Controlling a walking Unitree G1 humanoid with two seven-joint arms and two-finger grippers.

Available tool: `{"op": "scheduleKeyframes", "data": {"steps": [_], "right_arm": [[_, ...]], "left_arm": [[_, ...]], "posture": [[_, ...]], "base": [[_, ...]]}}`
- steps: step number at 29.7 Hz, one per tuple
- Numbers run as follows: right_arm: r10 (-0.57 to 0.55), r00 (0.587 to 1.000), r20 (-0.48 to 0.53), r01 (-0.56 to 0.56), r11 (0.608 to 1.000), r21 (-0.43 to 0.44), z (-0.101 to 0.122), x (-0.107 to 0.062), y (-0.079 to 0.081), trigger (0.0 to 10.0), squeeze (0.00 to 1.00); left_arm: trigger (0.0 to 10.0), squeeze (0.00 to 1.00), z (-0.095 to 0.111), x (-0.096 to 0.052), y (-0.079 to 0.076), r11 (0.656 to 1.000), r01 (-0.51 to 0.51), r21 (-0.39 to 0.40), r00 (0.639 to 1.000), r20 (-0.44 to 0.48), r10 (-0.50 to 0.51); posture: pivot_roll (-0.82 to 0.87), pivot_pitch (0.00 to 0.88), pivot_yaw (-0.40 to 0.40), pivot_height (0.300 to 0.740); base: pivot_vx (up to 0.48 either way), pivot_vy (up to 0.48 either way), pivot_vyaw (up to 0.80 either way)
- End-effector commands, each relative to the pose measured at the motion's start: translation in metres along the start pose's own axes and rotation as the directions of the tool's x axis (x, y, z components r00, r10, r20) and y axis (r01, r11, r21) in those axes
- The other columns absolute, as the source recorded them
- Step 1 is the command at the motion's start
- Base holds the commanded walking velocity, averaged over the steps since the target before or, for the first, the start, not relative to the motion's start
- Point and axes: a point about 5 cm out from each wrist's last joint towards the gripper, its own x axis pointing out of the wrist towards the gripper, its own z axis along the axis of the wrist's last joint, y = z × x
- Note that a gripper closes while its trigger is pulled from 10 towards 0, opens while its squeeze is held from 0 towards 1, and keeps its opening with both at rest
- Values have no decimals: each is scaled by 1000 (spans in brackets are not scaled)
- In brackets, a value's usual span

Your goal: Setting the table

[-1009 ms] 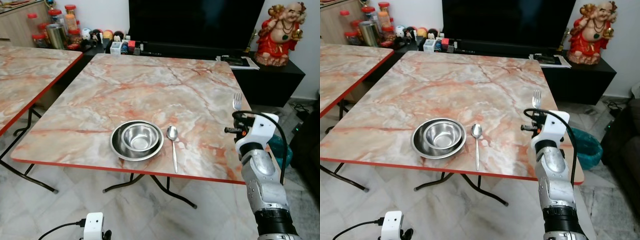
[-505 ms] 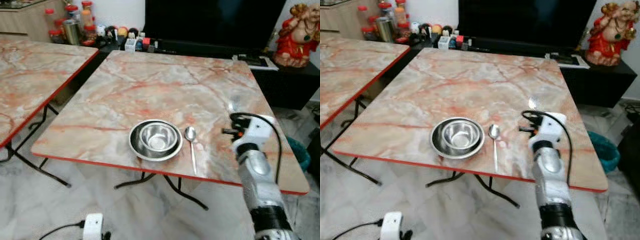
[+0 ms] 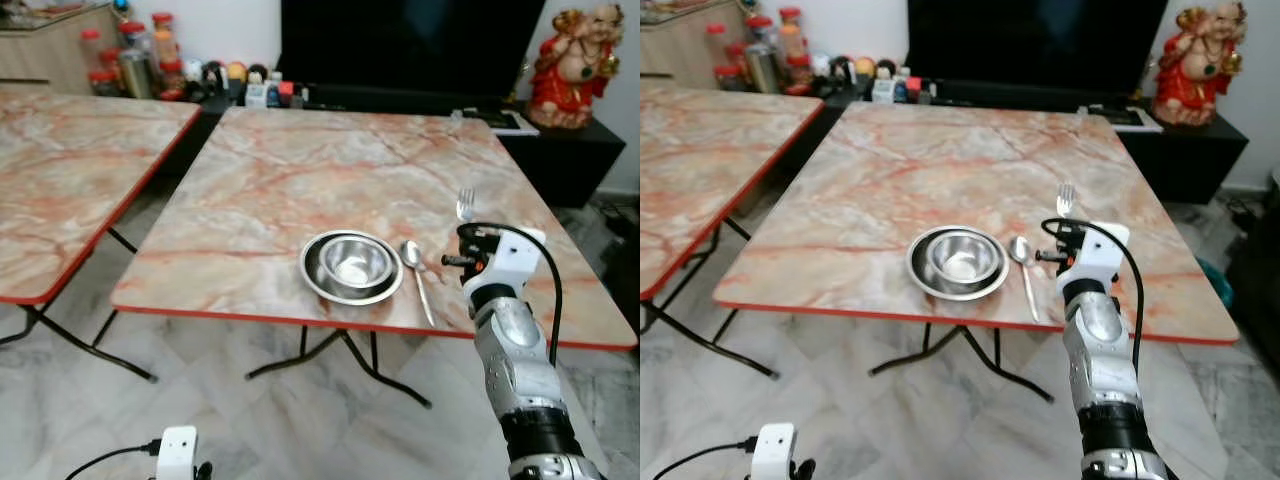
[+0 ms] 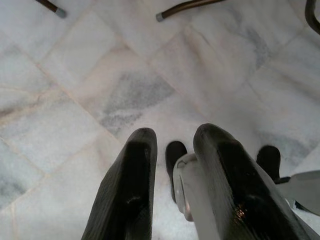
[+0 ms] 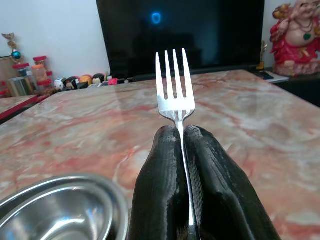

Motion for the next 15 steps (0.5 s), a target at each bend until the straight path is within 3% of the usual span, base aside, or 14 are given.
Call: {"op": "scheduleKeyframes", "data": {"steps": [1, 7, 15], "right_arm": [[-12, 1000, -1, 12, 1000, 1, 3, 1, -6, 10000, 0], [-6, 1000, -5, 6, 1000, 5, 3, 4, -3, 10000, 0], [-8, 1000, -15, 8, 1000, 6, 2, 2, -7, 10000, 0]], "left_arm": [[10000, 0, -2, 1, -7, 1000, 21, 5, 1000, -8, -21], [10000, 0, -1, 1, -6, 1000, 16, 13, 1000, -7, -16], [10000, 0, 0, 1, -7, 1000, 16, 15, 1000, -7, -16]], "posture": [[-14, 0, -22, 736], [-17, 0, -17, 736], [-16, 0, -22, 736]], "base": [[0, 0, 0], [0, 0, 0], [256, 0, 0]]}}
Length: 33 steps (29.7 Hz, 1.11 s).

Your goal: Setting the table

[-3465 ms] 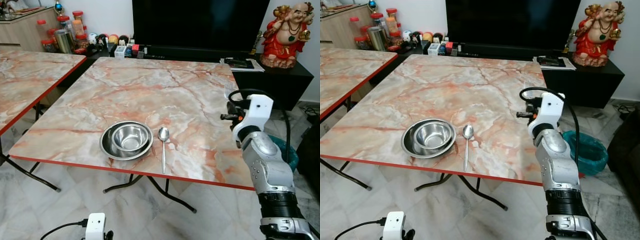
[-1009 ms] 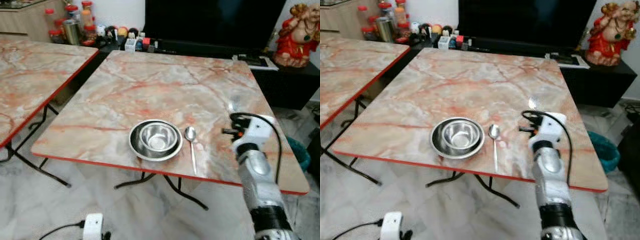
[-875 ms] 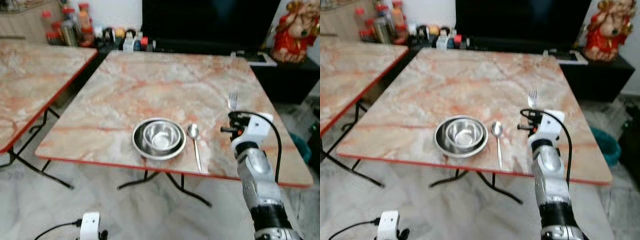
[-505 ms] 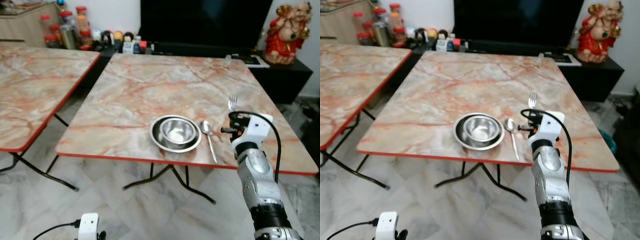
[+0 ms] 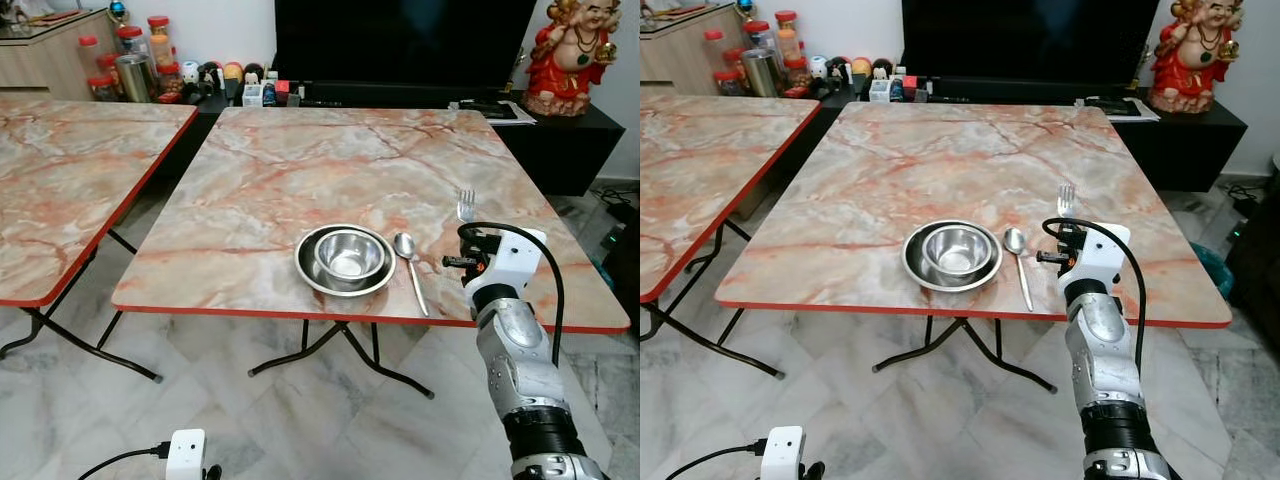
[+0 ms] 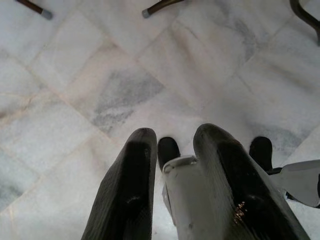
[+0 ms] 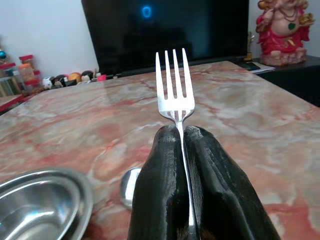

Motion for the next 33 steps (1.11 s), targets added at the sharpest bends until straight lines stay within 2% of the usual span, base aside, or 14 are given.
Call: {"op": "scheduleKeyframes", "data": {"steps": [1, 17, 26, 33], "right_arm": [[-7, 1000, -6, 7, 1000, 10, 3, 2, -4, 10000, 0], [41, 999, -32, -41, 999, 2, 1, 2, 0, 10000, 0], [39, 998, -43, -39, 999, -3, 0, 2, -2, 10000, 0], [36, 998, -45, -36, 999, 3, 0, 2, -2, 10000, 0]], "left_arm": [[10000, 0, 1, 1, 0, 1000, 3, 20, 1000, -5, -3], [10000, 0, 2, 1, -2, 1000, 0, 16, 1000, -4, 0], [10000, 0, 2, 1, -2, 1000, 5, 15, 1000, -6, -5], [10000, 0, 2, 1, -2, 1000, 7, 20, 1000, -7, -7]], "posture": [[-16, 0, -24, 736], [-11, 0, -34, 736], [-11, 0, -34, 736], [-13, 0, -32, 736]], "base": [[266, 0, 0], [265, 0, 0], [0, 0, 0], [284, 0, 0]]}}
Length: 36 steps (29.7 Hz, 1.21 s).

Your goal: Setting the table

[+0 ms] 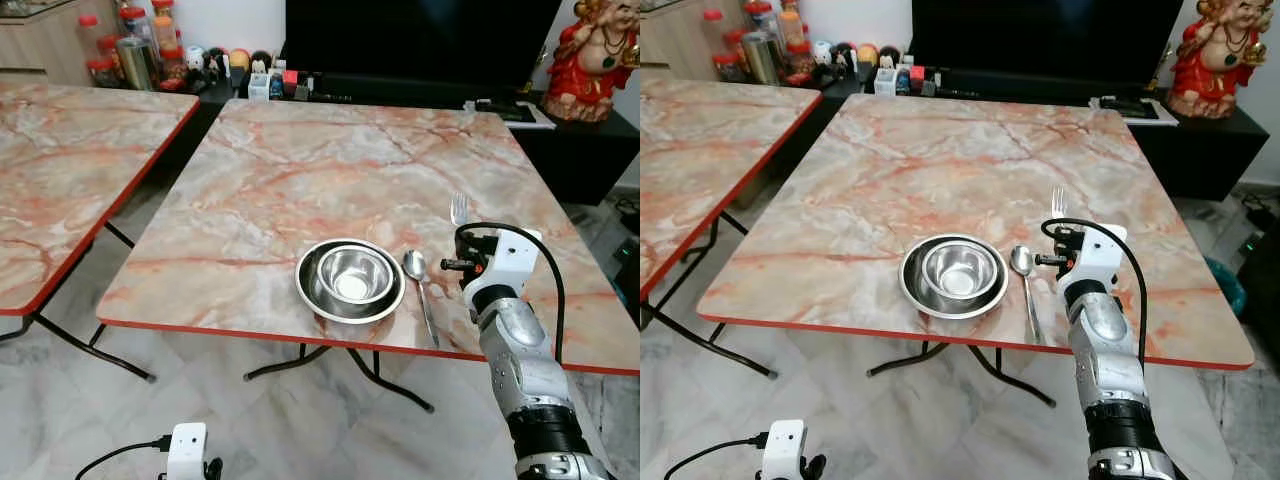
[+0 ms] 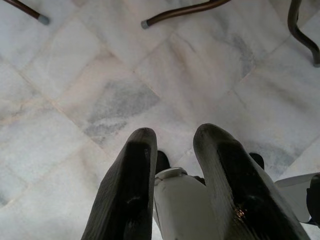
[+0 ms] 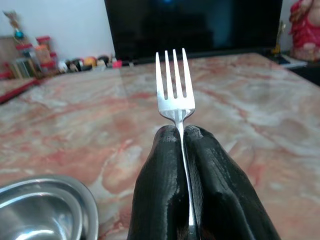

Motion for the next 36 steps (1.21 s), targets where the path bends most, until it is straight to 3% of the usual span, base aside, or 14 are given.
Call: {"op": "scheduleKeyframes", "data": {"steps": [1, 15, 28, 36], "right_arm": [[-8, 1000, 1, 8, 1000, 3, 2, 1, -2, 10000, 0], [-13, 1000, -4, 13, 1000, 6, 0, 2, -2, 10000, 0], [-34, 999, -1, 34, 999, 12, -1, 4, -7, 10000, 0], [-73, 997, 8, 73, 997, 10, -2, 6, -20, 10000, 0]], "left_arm": [[10000, 0, -2, 0, -1, 1000, 6, 18, 1000, -14, -6], [10000, 0, 0, 0, -1, 1000, 4, 19, 1000, -11, -3], [10000, 0, 7, 2, 1, 1000, -9, 15, 1000, 11, 8], [10000, 0, 15, 4, 2, 999, -38, 0, 999, 31, 38]], "posture": [[-13, 0, -33, 736], [-7, 0, -30, 736], [6, 0, -20, 736], [14, 0, -4, 736]], "base": [[296, 0, 0], [287, 0, 0], [0, 0, 0], [0, 0, 0]]}}
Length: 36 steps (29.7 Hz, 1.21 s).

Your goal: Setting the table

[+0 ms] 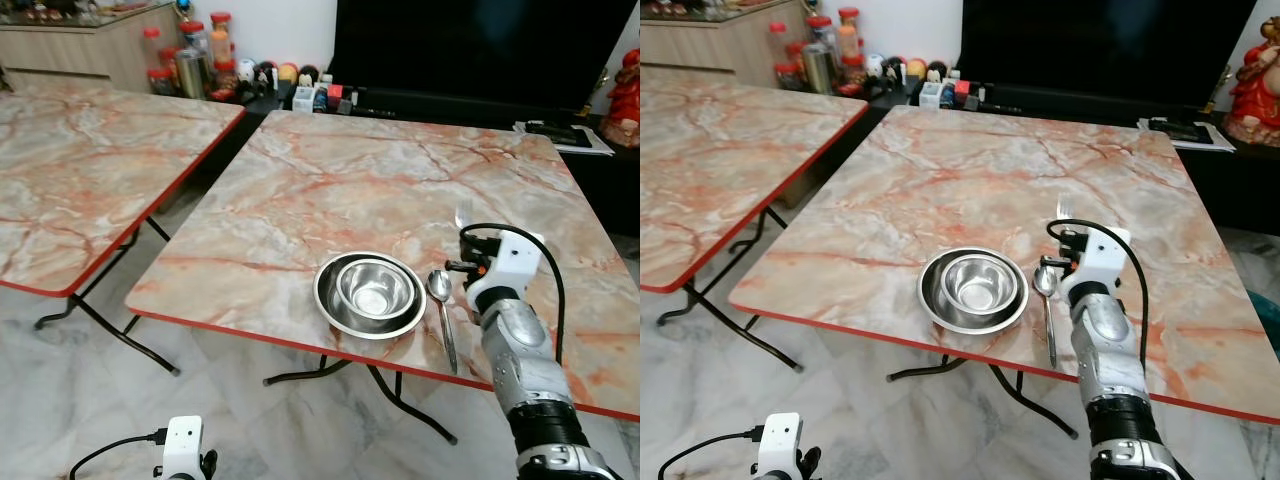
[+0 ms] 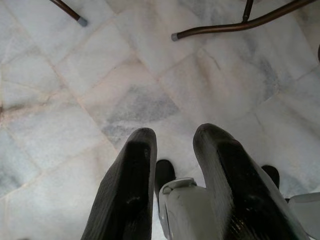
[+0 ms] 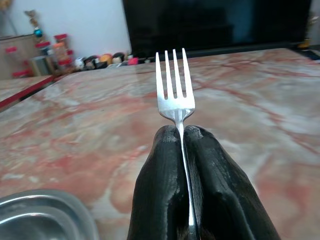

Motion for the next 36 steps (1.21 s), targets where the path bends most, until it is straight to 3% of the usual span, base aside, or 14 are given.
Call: {"op": "scheduleKeyframes", "data": {"steps": [1, 19, 30, 36], "right_arm": [[-23, 999, 34, 23, 1000, -2, 10, 3, -6, 10000, 0], [-127, 980, 154, 136, 989, -51, 44, -9, -50, 10000, 0], [-83, 990, 114, 90, 994, -59, 31, -11, -40, 10000, 0], [-93, 989, 113, 99, 994, -54, 27, -22, -42, 10000, 0]], "left_arm": [[10000, 0, 4, 2, -2, 1000, -7, -1, 1000, 3, 7], [10000, 0, -5, 0, -7, 999, -24, 33, 1000, -14, 25], [10000, 0, -8, -3, 3, 997, -78, -10, 997, -5, 78], [10000, 0, -28, -11, 11, 993, -122, -2, 991, -53, 122]], "posture": [[4, 0, 1, 736], [-89, 0, 34, 736], [-31, 0, 13, 736], [-51, 0, 35, 736]], "base": [[0, 0, 0], [0, 0, 0], [0, 0, 0], [0, 0, 0]]}}
